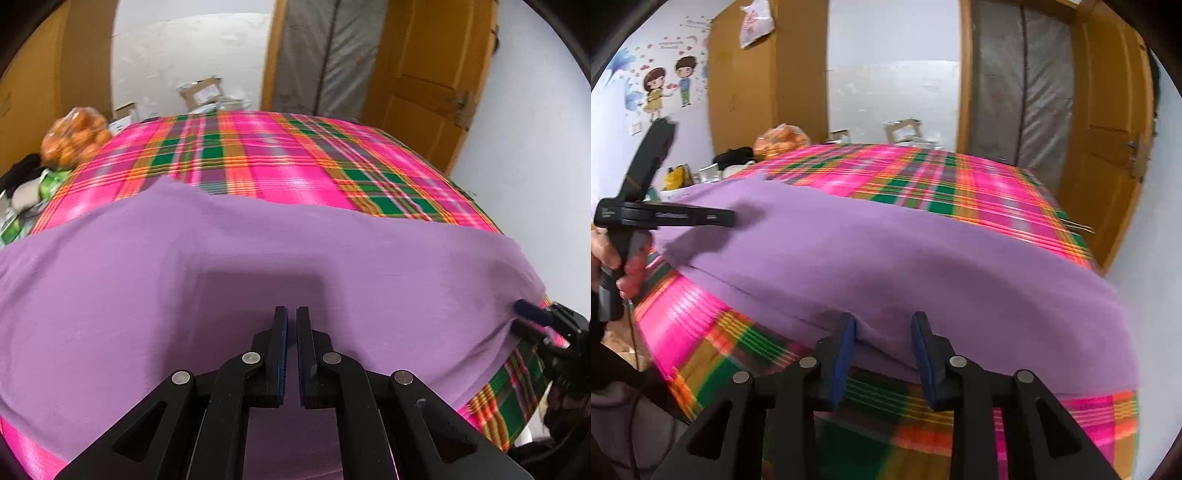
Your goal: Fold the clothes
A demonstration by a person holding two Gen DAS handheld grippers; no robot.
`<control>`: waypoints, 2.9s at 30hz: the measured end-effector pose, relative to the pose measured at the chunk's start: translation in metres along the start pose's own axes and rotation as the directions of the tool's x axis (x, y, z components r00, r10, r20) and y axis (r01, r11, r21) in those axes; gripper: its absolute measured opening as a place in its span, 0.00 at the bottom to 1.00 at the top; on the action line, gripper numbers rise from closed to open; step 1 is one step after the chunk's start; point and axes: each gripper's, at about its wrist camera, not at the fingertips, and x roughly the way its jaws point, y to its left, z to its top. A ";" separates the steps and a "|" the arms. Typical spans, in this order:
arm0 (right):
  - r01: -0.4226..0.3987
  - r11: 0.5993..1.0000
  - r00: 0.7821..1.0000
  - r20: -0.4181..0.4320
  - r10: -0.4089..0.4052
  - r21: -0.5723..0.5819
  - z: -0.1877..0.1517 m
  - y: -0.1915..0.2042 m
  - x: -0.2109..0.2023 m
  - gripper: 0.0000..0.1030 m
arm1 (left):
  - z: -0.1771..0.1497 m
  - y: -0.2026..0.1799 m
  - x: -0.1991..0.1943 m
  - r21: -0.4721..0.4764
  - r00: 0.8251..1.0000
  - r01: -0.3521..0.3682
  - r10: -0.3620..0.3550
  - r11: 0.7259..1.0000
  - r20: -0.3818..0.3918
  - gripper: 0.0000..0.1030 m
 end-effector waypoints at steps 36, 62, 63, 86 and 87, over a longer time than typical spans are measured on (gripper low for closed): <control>-0.130 0.991 0.991 -0.036 0.129 -0.031 0.023 0.034 0.014 0.32 | -0.010 -0.041 0.003 0.087 0.984 0.179 -0.176 0.980 -0.033 0.04; -0.215 0.971 0.977 -0.006 0.215 -0.101 0.014 0.079 0.020 0.35 | -0.044 -0.095 -0.011 0.268 0.967 0.253 -0.253 0.930 -0.034 0.05; -0.212 0.970 0.977 -0.001 0.214 -0.118 0.012 0.081 0.018 0.35 | -0.047 -0.096 -0.013 0.284 0.967 0.249 -0.252 0.926 -0.028 0.05; -0.231 0.973 0.973 -0.023 0.231 -0.001 0.053 0.054 0.028 0.34 | -0.014 0.029 -0.036 0.041 0.995 0.002 -0.006 0.999 0.099 0.05; -0.235 0.972 0.972 -0.025 0.235 0.000 0.057 0.056 0.032 0.34 | -0.010 0.040 -0.037 0.016 0.994 -0.025 0.023 1.000 0.107 0.05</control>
